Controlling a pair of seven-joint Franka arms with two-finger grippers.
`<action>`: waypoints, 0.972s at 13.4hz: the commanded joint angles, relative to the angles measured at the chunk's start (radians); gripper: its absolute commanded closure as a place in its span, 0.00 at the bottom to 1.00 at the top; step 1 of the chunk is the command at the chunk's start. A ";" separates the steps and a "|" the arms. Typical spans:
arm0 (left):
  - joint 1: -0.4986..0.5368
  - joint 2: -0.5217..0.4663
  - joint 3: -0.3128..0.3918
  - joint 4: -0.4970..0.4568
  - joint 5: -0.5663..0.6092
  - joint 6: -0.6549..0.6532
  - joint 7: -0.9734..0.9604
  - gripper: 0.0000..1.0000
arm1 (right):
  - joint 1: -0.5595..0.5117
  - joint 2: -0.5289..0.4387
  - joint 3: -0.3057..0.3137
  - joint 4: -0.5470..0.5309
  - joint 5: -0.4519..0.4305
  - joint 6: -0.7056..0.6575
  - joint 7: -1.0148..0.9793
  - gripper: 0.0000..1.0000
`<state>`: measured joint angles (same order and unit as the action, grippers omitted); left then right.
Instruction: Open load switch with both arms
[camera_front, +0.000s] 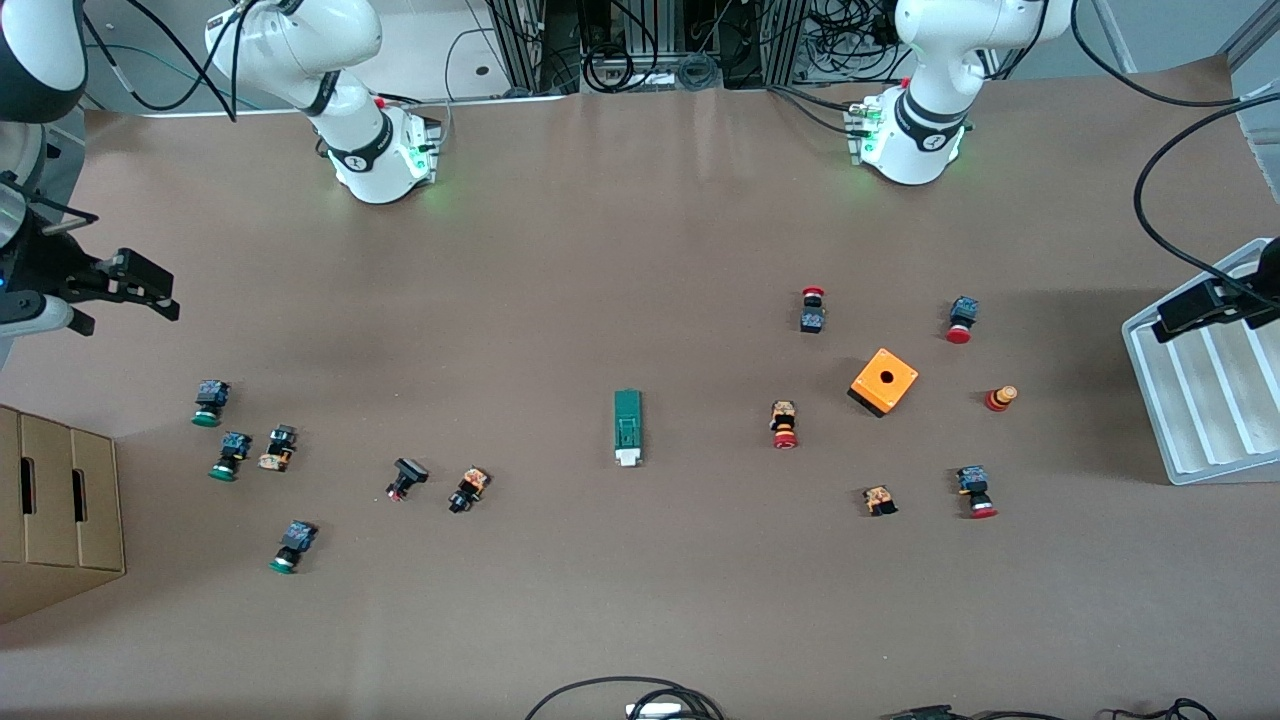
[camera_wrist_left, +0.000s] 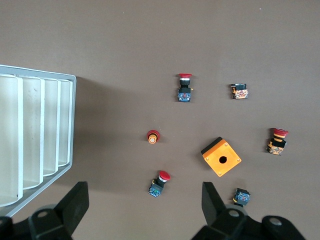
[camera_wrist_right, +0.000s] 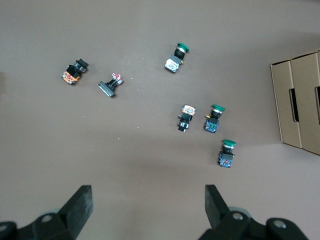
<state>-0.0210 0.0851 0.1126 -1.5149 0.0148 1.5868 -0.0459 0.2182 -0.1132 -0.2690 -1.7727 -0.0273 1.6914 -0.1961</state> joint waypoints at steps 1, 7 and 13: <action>0.003 0.001 -0.004 0.013 0.007 0.001 0.004 0.00 | 0.016 0.023 -0.001 0.032 0.017 -0.028 0.021 0.00; 0.001 0.011 -0.005 0.012 0.007 0.001 0.003 0.00 | 0.018 0.035 -0.004 0.033 0.017 -0.013 0.009 0.00; -0.022 0.061 -0.019 0.010 0.005 0.022 0.008 0.00 | 0.020 0.027 -0.004 0.035 0.021 -0.010 0.010 0.00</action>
<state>-0.0341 0.1222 0.0926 -1.5156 0.0148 1.5908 -0.0459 0.2361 -0.0969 -0.2677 -1.7633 -0.0272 1.6892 -0.1879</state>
